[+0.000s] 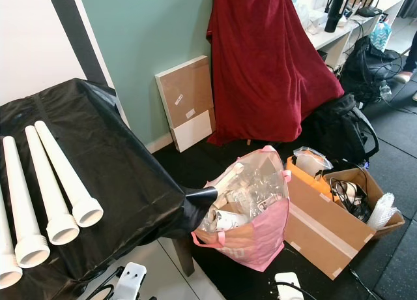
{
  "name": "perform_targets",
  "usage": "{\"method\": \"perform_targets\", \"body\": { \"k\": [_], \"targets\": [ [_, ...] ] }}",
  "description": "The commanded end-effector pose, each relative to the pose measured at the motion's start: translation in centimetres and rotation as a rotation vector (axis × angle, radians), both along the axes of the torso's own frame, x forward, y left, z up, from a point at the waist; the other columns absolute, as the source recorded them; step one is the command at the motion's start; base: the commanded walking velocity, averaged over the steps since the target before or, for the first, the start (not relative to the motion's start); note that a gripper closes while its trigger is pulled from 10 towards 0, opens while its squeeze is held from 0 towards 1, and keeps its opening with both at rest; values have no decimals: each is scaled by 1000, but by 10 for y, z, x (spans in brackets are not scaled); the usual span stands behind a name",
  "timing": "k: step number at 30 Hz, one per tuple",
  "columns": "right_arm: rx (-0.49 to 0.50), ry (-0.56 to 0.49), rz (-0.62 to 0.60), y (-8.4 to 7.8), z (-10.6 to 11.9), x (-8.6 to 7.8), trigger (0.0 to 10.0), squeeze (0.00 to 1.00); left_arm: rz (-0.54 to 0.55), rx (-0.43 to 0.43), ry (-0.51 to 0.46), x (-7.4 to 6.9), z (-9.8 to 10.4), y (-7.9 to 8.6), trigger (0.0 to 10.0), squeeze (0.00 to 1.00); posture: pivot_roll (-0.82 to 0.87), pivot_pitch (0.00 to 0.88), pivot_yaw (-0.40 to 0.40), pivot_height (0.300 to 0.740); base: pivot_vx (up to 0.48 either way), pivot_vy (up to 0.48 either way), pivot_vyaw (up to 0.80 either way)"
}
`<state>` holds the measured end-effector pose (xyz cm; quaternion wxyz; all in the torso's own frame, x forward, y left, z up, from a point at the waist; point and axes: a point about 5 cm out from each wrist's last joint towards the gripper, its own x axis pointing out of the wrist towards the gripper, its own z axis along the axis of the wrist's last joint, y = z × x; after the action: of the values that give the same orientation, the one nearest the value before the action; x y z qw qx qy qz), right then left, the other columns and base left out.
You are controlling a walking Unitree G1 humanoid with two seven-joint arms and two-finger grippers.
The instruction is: Building children table
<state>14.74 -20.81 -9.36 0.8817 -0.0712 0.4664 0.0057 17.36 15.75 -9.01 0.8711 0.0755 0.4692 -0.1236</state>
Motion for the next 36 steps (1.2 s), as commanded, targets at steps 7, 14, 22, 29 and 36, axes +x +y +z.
{"method": "perform_targets", "body": {
  "k": [7, 14, 22, 29, 36],
  "targets": [
    [20, 48, -5, 7, -6, -11, 10000, 0, 30, 1, 42, -10, -4, 4, 10000, 0, -107, 0, 38, 740, 0, 0, 0],
    [12, 48, 7, 7, -6, -12, 10000, 0, 38, 1, 40, -10, -4, 4, 10000, 0, -107, 0, 36, 740, 0, 0, 614],
    [6, 39, 23, 6, -5, -10, 10000, 0, 52, 0, 50, -13, -6, 3, 10000, 0, -89, 0, 25, 740, 0, 0, 800],
    [10, 32, 19, 7, -4, -8, 10000, 0, 68, -12, 67, -16, -7, 3, 10000, 0, -88, 0, 28, 740, 0, 0, 800],
    [18, 24, -10, 9, -4, -7, 10000, 0, 63, -15, 66, -16, -7, 2, 10000, 0, -94, 0, 40, 740, 0, 0, 800]
  ]
}}
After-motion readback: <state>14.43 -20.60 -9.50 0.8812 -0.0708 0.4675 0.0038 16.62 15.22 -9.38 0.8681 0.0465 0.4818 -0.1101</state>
